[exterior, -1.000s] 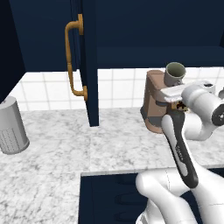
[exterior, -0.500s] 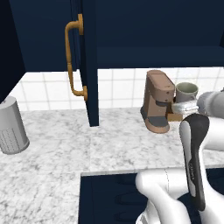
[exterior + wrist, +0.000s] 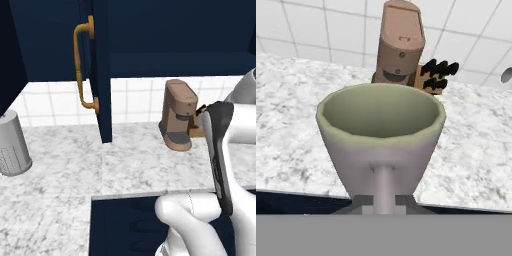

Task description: Gather all objects into one cabinet and sort the glasses and bowls to opposite sides.

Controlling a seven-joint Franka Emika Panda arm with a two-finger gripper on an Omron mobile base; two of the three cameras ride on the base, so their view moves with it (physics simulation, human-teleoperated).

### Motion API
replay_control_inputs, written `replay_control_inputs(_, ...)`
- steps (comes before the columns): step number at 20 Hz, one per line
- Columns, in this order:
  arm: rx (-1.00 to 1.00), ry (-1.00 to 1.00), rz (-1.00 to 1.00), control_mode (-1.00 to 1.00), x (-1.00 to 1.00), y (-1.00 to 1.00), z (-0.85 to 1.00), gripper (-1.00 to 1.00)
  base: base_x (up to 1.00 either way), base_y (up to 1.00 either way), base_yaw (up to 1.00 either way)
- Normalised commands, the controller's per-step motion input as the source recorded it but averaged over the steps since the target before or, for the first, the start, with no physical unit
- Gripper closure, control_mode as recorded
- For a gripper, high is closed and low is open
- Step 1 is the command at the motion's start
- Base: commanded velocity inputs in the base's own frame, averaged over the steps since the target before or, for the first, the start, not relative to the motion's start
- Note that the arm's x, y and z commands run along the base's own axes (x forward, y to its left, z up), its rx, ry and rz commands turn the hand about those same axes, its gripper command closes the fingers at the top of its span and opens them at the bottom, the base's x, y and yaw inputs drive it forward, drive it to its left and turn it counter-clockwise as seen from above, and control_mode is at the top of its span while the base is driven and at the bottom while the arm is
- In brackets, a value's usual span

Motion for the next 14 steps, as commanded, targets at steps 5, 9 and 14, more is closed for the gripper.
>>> replay_control_inputs(5, 0.0, 0.0, 0.0, 1.0, 0.0, 0.0, 0.0, 1.0, -0.95, -0.2, -0.01)
replay_control_inputs(9, 0.0, 0.0, 0.0, 1.0, 0.0, 0.0, 0.0, 1.0, -1.0, -0.17, 0.0)
replay_control_inputs(14, 0.0, 0.0, 0.0, 1.0, 0.0, 0.0, 0.0, 1.0, -1.0, -0.27, 0.0)
